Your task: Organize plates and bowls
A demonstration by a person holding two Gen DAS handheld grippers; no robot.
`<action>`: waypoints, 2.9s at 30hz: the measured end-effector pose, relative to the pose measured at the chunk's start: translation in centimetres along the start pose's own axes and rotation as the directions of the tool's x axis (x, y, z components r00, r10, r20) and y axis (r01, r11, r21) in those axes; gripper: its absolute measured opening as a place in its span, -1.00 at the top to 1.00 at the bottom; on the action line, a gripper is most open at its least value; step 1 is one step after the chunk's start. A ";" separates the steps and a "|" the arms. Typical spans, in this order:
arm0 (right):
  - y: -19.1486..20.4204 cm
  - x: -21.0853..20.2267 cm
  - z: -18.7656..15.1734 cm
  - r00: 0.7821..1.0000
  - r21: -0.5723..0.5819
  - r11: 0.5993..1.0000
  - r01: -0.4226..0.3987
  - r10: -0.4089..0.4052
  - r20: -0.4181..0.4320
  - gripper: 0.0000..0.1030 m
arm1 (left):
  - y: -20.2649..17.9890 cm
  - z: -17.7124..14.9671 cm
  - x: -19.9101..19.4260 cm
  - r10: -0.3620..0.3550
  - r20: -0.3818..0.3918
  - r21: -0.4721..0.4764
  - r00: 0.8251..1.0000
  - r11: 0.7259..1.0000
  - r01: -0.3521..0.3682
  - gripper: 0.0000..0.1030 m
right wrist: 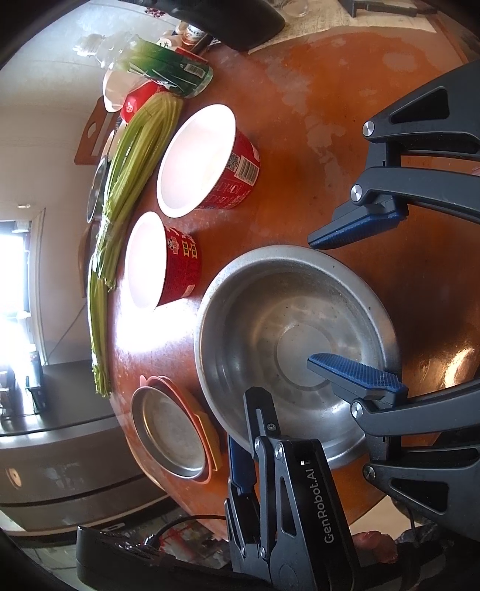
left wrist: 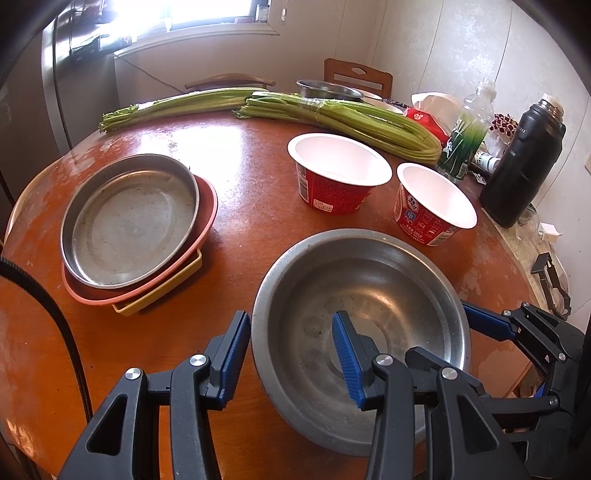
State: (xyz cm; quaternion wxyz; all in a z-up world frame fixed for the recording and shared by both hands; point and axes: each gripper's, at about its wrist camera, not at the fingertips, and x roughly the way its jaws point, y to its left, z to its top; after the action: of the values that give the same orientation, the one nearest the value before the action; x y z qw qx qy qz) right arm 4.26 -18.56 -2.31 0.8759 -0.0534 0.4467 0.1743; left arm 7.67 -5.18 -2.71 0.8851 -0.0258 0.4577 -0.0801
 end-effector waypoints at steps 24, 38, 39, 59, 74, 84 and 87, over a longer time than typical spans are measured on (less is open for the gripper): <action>-2.7 -1.3 4.1 0.997 0.058 0.998 0.021 -0.025 0.067 -0.18 | 0.4 2.8 -2.2 -0.016 0.053 -0.009 0.998 1.000 0.016 0.10; -4.1 0.7 10.2 0.994 0.039 0.997 0.064 -0.067 0.092 -0.18 | 0.4 8.1 -0.8 -0.022 0.068 0.003 0.997 1.000 0.022 0.10; -4.2 1.0 10.5 0.993 0.032 0.997 0.069 -0.071 0.089 -0.18 | 0.3 8.5 -0.5 -0.026 0.068 0.006 0.997 1.000 0.026 0.10; -6.5 9.2 14.8 0.988 -0.039 0.988 0.150 -0.151 -0.014 -0.10 | 0.5 13.5 6.6 -0.105 -0.046 -0.045 0.993 0.994 0.103 0.11; -5.3 10.4 14.7 0.995 -0.088 0.992 0.085 -0.089 -0.040 0.16 | 1.5 13.8 8.9 -0.225 -0.096 -0.127 0.970 0.969 0.213 0.27; -4.3 8.4 14.7 0.999 -0.071 0.996 0.054 -0.054 -0.002 0.16 | 1.9 13.8 7.7 -0.200 -0.067 -0.135 0.977 0.972 0.190 0.28; -4.0 7.5 14.7 0.999 -0.068 0.996 0.051 -0.050 0.013 0.15 | 1.7 13.7 6.5 -0.192 -0.044 -0.123 0.980 0.975 0.185 0.28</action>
State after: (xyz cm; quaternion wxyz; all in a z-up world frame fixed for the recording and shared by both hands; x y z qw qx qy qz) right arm 21.00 -16.70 0.17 0.8801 -0.0938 0.4342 0.1677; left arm 22.76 -4.97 -0.21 0.8574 -0.1193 0.4815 -0.1371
